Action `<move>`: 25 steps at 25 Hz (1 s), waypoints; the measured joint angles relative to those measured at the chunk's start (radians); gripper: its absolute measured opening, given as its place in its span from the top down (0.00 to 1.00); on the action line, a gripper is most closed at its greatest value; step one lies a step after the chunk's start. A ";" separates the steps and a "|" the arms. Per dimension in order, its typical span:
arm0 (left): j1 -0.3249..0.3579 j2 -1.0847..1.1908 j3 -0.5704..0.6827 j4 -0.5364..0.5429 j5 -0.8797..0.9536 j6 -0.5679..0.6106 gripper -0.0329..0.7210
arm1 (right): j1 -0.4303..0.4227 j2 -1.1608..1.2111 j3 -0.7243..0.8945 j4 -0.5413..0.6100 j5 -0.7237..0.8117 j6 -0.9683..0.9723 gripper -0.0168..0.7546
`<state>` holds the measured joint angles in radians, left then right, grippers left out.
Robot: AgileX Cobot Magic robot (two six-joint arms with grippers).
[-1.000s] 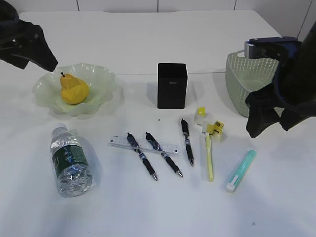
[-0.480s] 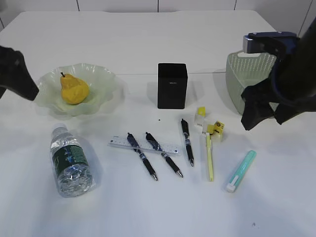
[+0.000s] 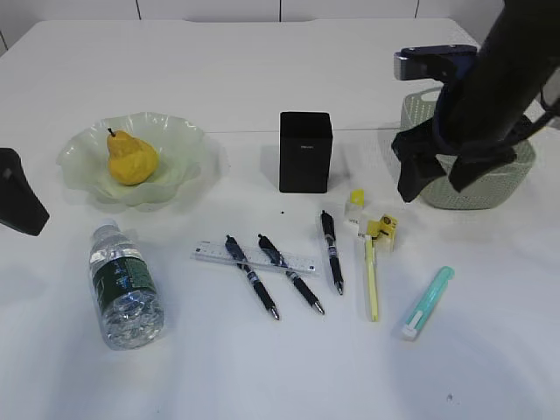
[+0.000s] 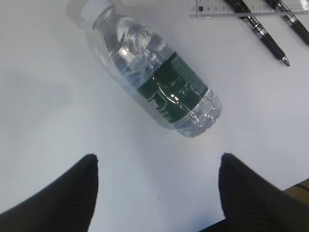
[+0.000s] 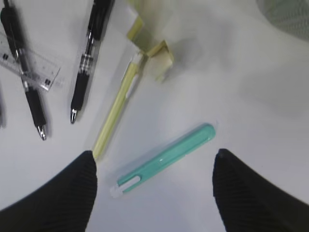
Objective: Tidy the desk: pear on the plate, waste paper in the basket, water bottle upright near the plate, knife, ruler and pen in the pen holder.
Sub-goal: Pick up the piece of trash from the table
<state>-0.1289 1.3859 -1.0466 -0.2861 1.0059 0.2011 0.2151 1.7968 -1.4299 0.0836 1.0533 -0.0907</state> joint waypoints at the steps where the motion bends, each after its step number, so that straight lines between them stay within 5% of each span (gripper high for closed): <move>1: 0.000 -0.002 0.000 0.000 0.002 0.000 0.23 | 0.000 0.028 -0.036 -0.002 0.014 0.000 0.26; 12: 0.000 -0.002 0.000 0.008 0.002 -0.004 0.23 | 0.100 0.299 -0.296 -0.054 0.065 0.004 0.26; 25: 0.000 -0.002 0.000 0.142 -0.051 -0.143 0.23 | 0.102 0.446 -0.412 -0.092 0.067 0.010 0.26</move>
<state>-0.1289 1.3842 -1.0466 -0.1439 0.9550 0.0585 0.3167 2.2430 -1.8416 -0.0088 1.1199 -0.0805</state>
